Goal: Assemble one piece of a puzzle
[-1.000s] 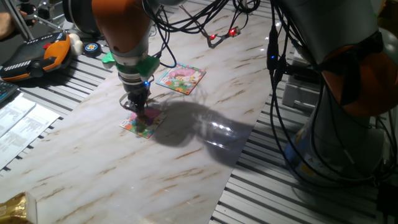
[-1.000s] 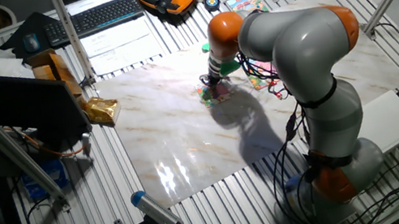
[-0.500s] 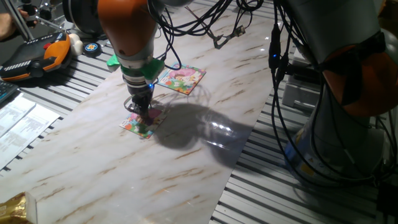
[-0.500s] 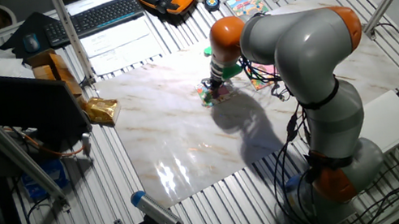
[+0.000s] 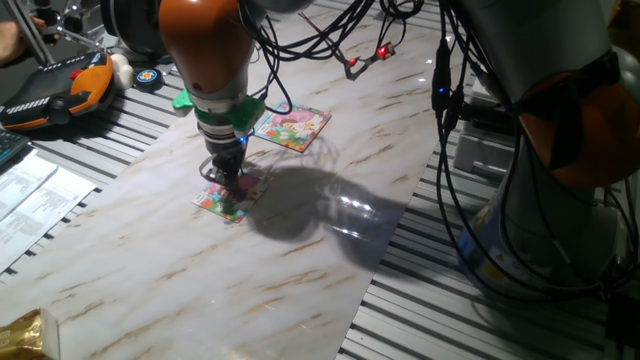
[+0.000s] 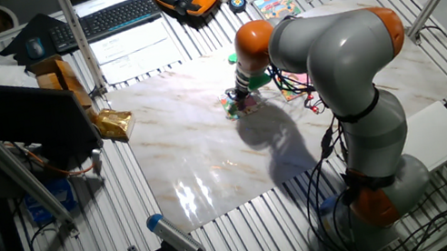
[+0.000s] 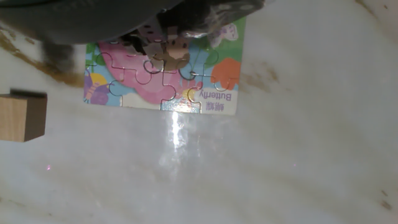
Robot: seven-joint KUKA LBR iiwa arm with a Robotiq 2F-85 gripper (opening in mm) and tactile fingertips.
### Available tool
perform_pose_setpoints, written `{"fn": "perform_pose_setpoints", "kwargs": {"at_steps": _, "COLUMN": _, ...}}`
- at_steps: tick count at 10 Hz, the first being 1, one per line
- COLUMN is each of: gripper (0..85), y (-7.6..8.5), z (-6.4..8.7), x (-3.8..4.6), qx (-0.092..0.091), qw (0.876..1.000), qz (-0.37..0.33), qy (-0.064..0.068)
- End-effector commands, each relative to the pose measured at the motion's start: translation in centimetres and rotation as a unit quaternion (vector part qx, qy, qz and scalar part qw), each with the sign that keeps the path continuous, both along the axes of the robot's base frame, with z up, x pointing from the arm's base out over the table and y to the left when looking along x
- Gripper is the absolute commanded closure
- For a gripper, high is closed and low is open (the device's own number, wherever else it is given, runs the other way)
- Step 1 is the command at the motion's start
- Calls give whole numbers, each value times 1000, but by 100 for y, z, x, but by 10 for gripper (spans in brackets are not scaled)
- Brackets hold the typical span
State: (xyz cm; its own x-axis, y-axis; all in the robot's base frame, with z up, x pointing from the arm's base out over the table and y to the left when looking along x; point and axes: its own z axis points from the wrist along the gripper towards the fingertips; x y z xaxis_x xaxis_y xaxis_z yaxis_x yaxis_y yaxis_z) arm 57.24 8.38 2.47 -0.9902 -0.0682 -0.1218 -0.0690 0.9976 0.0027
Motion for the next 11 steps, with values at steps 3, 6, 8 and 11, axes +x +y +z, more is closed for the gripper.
{"fn": "perform_pose_setpoints", "kwargs": {"at_steps": 3, "gripper": 843, "y": 1, "z": -17, "x": 4, "qx": 2, "qw": 1000, "qz": 0, "qy": 0}}
{"fn": "perform_pose_setpoints", "kwargs": {"at_steps": 6, "gripper": 843, "y": 0, "z": -20, "x": 8, "qx": 2, "qw": 1000, "qz": -1, "qy": -1}}
{"fn": "perform_pose_setpoints", "kwargs": {"at_steps": 8, "gripper": 843, "y": -8, "z": 37, "x": 30, "qx": 0, "qw": 1000, "qz": -1, "qy": 4}}
{"fn": "perform_pose_setpoints", "kwargs": {"at_steps": 11, "gripper": 843, "y": -16, "z": 68, "x": 46, "qx": -4, "qw": 1000, "qz": -4, "qy": 4}}
